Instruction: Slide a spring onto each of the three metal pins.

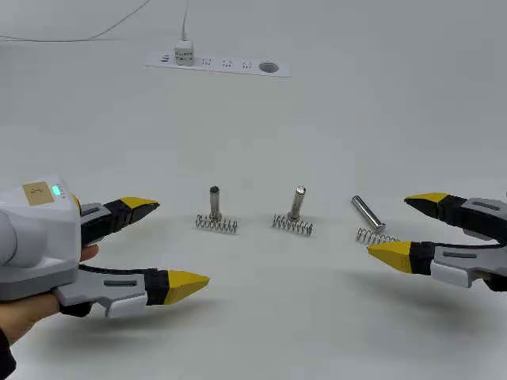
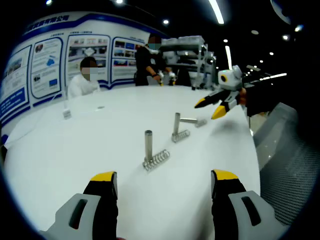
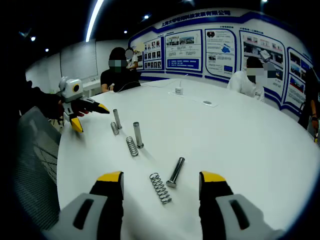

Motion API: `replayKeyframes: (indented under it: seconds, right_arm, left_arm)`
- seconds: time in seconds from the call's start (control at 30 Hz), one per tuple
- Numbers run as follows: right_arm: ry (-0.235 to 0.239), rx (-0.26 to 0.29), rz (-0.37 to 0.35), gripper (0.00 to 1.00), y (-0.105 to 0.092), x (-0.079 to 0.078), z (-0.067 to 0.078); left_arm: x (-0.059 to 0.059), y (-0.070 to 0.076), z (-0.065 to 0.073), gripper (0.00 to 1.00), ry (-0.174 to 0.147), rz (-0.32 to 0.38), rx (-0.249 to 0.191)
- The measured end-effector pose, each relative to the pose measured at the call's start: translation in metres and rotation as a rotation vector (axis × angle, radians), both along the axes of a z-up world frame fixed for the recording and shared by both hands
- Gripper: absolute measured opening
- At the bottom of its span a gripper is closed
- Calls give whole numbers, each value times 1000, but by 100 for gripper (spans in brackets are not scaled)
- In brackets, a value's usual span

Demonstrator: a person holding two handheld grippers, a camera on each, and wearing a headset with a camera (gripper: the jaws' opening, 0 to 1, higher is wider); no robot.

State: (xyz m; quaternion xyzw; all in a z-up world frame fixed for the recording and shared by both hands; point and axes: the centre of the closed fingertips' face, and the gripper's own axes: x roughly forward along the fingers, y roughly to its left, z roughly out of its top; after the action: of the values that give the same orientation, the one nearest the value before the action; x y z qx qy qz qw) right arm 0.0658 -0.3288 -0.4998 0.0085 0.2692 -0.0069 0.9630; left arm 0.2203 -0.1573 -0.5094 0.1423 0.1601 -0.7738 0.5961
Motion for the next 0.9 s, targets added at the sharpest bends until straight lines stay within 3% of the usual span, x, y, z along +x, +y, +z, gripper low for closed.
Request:
replayKeyframes:
  seconds: [0.9]
  right_arm:
    - [62, -1, -70, 40, -21, 13, 5]
  left_arm:
    - [-2, -1, 1, 77, 2, -4, -2]
